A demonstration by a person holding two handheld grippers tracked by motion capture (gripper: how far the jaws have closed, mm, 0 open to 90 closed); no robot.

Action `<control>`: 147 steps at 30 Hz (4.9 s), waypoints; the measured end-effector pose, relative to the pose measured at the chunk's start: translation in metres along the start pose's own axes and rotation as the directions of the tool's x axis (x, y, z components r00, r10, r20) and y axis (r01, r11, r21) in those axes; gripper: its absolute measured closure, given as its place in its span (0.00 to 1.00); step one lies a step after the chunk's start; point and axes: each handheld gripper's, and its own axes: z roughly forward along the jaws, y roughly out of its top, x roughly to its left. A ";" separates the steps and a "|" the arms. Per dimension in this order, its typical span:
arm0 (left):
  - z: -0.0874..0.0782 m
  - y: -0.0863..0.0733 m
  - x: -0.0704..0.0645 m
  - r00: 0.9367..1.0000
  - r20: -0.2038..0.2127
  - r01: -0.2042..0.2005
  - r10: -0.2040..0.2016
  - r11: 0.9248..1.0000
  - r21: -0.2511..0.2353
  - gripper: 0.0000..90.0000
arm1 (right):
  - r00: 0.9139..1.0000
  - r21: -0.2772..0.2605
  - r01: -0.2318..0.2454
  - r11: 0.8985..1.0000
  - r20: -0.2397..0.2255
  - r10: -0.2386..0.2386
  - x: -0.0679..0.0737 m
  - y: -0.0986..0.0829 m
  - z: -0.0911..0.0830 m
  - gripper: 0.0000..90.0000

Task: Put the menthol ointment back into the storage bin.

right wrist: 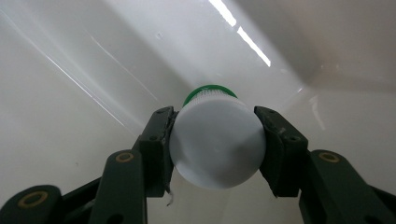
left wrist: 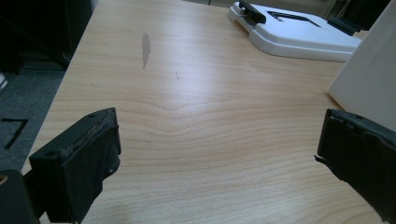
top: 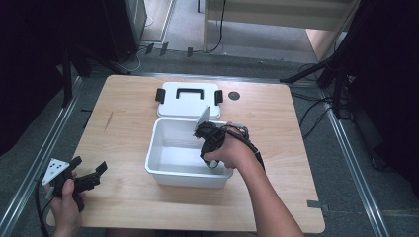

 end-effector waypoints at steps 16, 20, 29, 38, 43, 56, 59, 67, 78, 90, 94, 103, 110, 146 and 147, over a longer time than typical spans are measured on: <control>0.000 0.000 0.000 1.000 -0.001 0.000 0.000 1.000 0.001 0.00 | 0.985 0.080 0.133 0.988 0.099 -0.140 0.009 0.001 0.025 0.57; 0.000 0.000 0.000 1.000 -0.001 0.002 -0.002 1.000 -0.001 0.00 | 0.985 0.075 0.139 0.987 0.090 -0.146 0.009 0.000 0.023 0.55; 0.000 0.000 0.000 1.000 -0.001 0.000 0.000 1.000 0.000 0.00 | 0.989 0.028 0.133 0.991 0.061 -0.135 0.008 -0.004 0.013 0.53; 0.000 0.000 0.000 1.000 -0.002 0.001 -0.001 1.000 0.000 0.00 | 0.989 -0.065 0.141 0.988 0.052 -0.138 0.003 -0.012 -0.019 0.39; 0.000 0.000 0.000 1.000 -0.002 0.001 -0.001 1.000 -0.001 0.00 | 0.991 -0.118 0.129 0.985 0.036 -0.126 -0.002 -0.017 -0.038 0.33; 0.000 0.000 0.000 1.000 -0.002 -0.004 0.004 1.000 -0.001 0.00 | 0.992 -0.202 0.122 0.972 0.058 -0.113 -0.014 -0.041 -0.088 0.26; 0.000 0.000 0.000 1.000 -0.002 -0.003 0.003 1.000 0.001 0.00 | 0.993 -0.210 0.110 0.971 0.072 -0.097 -0.021 -0.050 -0.093 0.25; 0.000 0.000 -0.001 1.000 -0.006 -0.009 0.009 1.000 0.001 0.00 | 0.995 -0.241 0.060 0.969 0.089 -0.039 -0.046 -0.079 -0.102 0.24; 0.000 0.000 -0.001 1.000 -0.009 -0.011 0.011 1.000 0.005 0.00 | 0.995 -0.239 -0.037 0.970 0.079 0.057 -0.075 -0.120 -0.095 0.24; 0.000 0.000 0.000 1.000 -0.006 -0.005 0.005 1.000 0.006 0.00 | 0.983 -0.248 -0.150 0.957 0.064 0.170 -0.102 -0.164 -0.052 0.26; 0.001 0.000 -0.001 1.000 -0.007 -0.008 0.008 1.000 0.010 0.00 | 0.977 -0.283 -0.169 0.944 0.081 0.199 -0.111 -0.180 -0.034 0.26; 0.000 0.000 -0.001 1.000 -0.009 -0.011 0.011 1.000 0.010 0.00 | 0.957 -0.442 -0.236 0.865 0.052 0.287 -0.127 -0.220 0.003 0.24; 0.001 0.000 -0.002 1.000 -0.012 -0.022 0.023 1.000 0.013 0.00 | 0.924 -0.564 -0.272 0.780 0.073 0.375 -0.132 -0.246 0.032 0.26; 0.001 0.000 -0.006 0.999 -0.006 -0.032 0.033 0.999 0.036 0.00 | 0.855 -0.888 -0.388 0.246 -0.247 0.457 -0.133 -0.309 0.090 0.16; 0.001 0.000 -0.005 1.000 -0.005 -0.031 0.031 0.999 0.036 0.00 | 0.852 -0.889 -0.386 0.247 -0.240 0.465 -0.132 -0.309 0.090 0.15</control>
